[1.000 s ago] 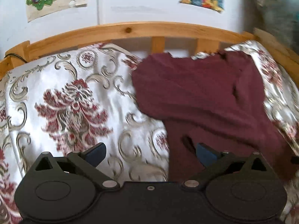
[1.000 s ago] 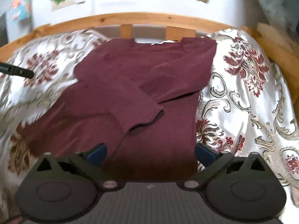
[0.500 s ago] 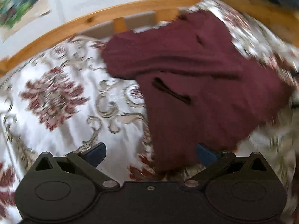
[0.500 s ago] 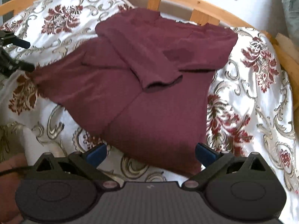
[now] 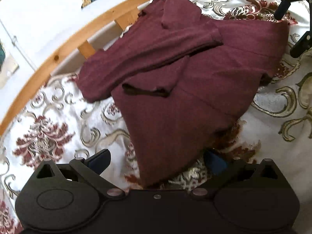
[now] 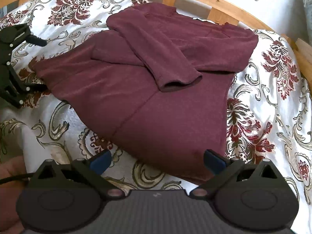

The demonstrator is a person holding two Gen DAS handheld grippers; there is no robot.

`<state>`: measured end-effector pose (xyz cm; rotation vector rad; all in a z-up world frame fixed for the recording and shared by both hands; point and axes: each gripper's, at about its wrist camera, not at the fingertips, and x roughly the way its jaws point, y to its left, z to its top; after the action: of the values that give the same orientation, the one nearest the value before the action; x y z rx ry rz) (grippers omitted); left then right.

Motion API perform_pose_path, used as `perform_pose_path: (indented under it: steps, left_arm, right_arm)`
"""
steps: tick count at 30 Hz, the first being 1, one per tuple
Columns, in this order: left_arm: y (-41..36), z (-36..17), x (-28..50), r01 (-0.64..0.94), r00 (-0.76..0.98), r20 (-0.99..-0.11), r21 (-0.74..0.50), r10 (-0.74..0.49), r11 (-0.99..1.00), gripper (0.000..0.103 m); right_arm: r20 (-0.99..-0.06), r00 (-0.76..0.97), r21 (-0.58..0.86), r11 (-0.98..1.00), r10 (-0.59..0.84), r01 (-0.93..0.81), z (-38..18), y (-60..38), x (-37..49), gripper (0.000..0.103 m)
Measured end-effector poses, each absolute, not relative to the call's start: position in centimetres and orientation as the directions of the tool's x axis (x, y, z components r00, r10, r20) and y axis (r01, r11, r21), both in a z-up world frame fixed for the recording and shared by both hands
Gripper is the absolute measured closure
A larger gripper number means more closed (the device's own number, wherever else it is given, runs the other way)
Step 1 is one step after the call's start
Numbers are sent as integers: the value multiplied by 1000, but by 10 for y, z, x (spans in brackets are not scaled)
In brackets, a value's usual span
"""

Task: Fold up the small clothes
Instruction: 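Move both grippers to the shirt hem, then close the left gripper on the hem while the right gripper grasps the hem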

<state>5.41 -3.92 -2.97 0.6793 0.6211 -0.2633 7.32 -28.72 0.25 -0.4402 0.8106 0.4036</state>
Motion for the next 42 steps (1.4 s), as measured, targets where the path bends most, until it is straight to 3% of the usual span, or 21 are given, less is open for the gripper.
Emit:
perform_pose_path:
  steps: [2, 4, 5, 6, 7, 11, 22, 25, 27, 31, 32, 33, 42]
  left_arm:
    - [-43, -29, 54, 413, 804, -594, 532, -22, 739, 2]
    - [-43, -25, 53, 410, 815, -578, 539, -31, 736, 27]
    - [-42, -23, 54, 411, 816, -578, 536, -35, 738, 49]
    - [-41, -22, 55, 406, 814, -580, 533, -29, 742, 59]
    - [-40, -20, 57, 395, 815, -579, 530, -20, 750, 62]
    - [-32, -13, 64, 368, 815, -580, 487, -22, 792, 88]
    - [-20, 3, 77, 325, 802, -596, 359, -53, 875, 94]
    - [-19, 4, 77, 319, 803, -594, 352, -53, 880, 94]
    - [-18, 5, 77, 320, 802, -595, 343, -60, 883, 96]
    - [-17, 7, 75, 319, 804, -591, 328, -71, 889, 97]
    - [-17, 8, 75, 319, 805, -589, 326, -73, 890, 97]
    - [-16, 9, 74, 319, 807, -586, 325, -75, 890, 97]
    - [-17, 44, 52, 286, 838, -538, 286, -93, 915, 98]
  right_arm:
    - [-759, 628, -228, 835, 170, -501, 1, -287, 73, 0]
    - [-755, 637, -247, 832, 156, -497, 0, -288, 72, 0]
    - [-755, 641, -265, 828, 141, -494, -2, -288, 72, 0]
    - [-752, 648, -293, 822, 117, -489, -3, -289, 71, 0]
    - [-748, 657, -325, 812, 92, -484, -5, -289, 70, 0]
    - [-723, 691, -453, 750, 7, -481, -12, -295, 66, 0]
    - [-626, 779, -648, 581, -37, -493, -27, -296, 62, 2]
    - [-615, 789, -657, 553, 1, -513, -30, -292, 58, 20]
    - [-647, 762, -605, 582, 39, -543, -30, -291, 59, 41]
    - [-657, 750, -581, 585, 71, -565, -33, -288, 56, 67]
    - [-658, 750, -577, 591, 73, -564, -33, -287, 55, 85]
    - [-649, 758, -584, 597, 64, -550, -33, -286, 55, 94]
    - [-534, 841, -464, 801, 87, -378, 27, -305, 50, 96]
